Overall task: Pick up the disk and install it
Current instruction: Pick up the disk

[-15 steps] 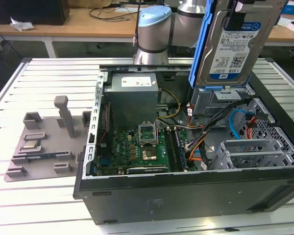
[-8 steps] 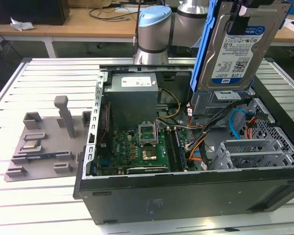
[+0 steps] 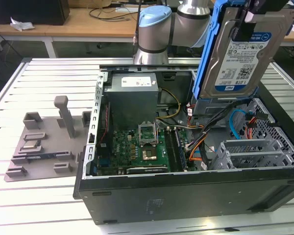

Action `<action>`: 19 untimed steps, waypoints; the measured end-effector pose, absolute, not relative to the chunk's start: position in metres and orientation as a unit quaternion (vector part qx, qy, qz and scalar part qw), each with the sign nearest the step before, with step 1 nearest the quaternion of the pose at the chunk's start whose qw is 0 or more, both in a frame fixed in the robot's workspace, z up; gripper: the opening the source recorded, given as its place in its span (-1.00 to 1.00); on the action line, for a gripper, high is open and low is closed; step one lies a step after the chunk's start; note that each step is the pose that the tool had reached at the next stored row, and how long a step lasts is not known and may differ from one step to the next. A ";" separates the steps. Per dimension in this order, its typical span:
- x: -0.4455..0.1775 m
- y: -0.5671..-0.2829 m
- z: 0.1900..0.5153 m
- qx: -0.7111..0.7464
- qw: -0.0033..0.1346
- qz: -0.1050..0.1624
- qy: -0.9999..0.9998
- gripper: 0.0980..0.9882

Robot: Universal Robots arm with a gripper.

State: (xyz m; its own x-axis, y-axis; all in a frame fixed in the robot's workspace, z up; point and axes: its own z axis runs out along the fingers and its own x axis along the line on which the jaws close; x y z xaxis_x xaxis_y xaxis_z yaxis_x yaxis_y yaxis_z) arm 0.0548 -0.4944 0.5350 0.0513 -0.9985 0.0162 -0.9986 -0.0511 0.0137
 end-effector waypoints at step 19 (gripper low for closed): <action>0.055 -0.546 0.533 0.725 0.010 0.001 -0.689 -0.39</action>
State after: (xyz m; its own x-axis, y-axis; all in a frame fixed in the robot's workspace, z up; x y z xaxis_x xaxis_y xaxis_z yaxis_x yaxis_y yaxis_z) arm 0.0547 -0.5456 0.5329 0.0513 -0.9986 0.0157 -0.9986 -0.0511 0.0137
